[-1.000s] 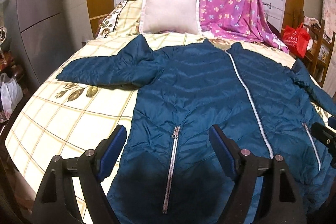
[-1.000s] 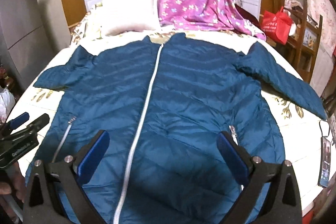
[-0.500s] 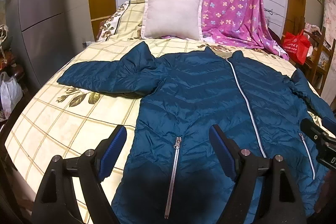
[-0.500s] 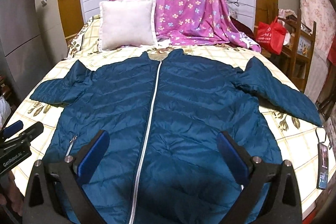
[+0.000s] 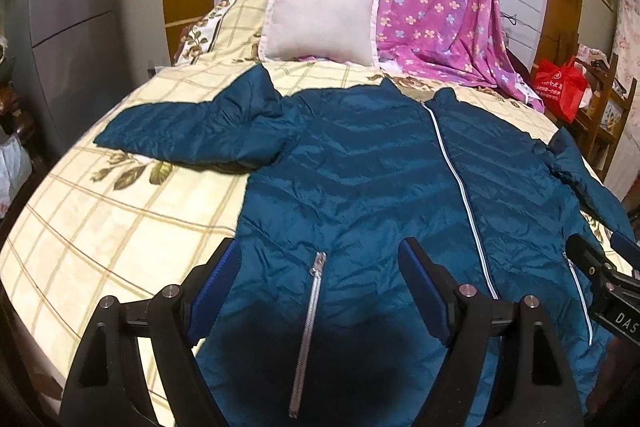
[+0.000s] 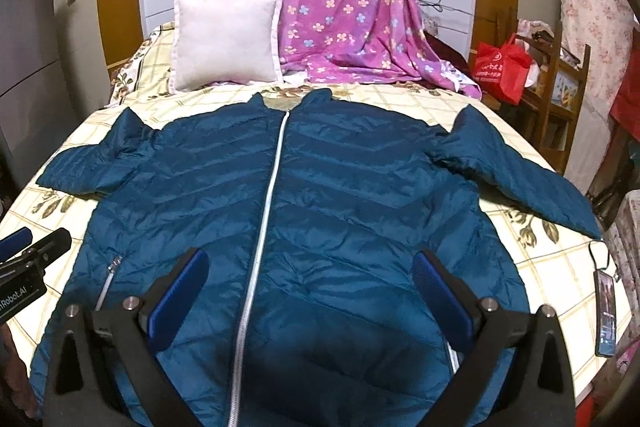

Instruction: Fold large clothes

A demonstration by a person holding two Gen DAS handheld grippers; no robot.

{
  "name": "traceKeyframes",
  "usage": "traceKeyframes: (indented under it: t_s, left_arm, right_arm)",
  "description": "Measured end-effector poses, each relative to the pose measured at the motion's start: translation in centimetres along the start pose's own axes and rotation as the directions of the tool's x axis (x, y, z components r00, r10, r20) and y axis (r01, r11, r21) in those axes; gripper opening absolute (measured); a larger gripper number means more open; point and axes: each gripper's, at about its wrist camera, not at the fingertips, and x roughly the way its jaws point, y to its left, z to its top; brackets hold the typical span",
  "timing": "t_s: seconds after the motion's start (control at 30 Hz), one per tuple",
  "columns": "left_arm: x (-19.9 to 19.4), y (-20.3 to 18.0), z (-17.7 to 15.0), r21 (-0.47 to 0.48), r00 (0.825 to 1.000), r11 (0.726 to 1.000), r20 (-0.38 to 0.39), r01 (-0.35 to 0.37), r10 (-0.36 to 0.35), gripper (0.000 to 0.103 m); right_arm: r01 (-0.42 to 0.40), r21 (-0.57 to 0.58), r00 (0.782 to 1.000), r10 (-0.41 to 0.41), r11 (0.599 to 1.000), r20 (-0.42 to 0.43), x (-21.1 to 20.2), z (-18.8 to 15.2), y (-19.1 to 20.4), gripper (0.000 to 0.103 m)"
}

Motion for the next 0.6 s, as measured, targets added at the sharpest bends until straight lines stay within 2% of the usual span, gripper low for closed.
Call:
traceKeyframes:
  t_s: [0.37,0.6]
  left_arm:
    - [-0.4,-0.6,-4.2,0.010,0.996,1.000,-0.086,0.013,-0.012,0.028]
    - [-2.1,-1.2,-5.8,0.018,0.995,0.999,-0.088,0.039,-0.037,0.028]
  right_arm:
    - [0.014,-0.013,0.998,-0.015,1.000,-0.056,-1.2,-3.0,-1.1,0.103]
    - [0.028,-0.014,0.998,-0.029,1.000,-0.063,-3.2,-4.9,-1.9,0.103]
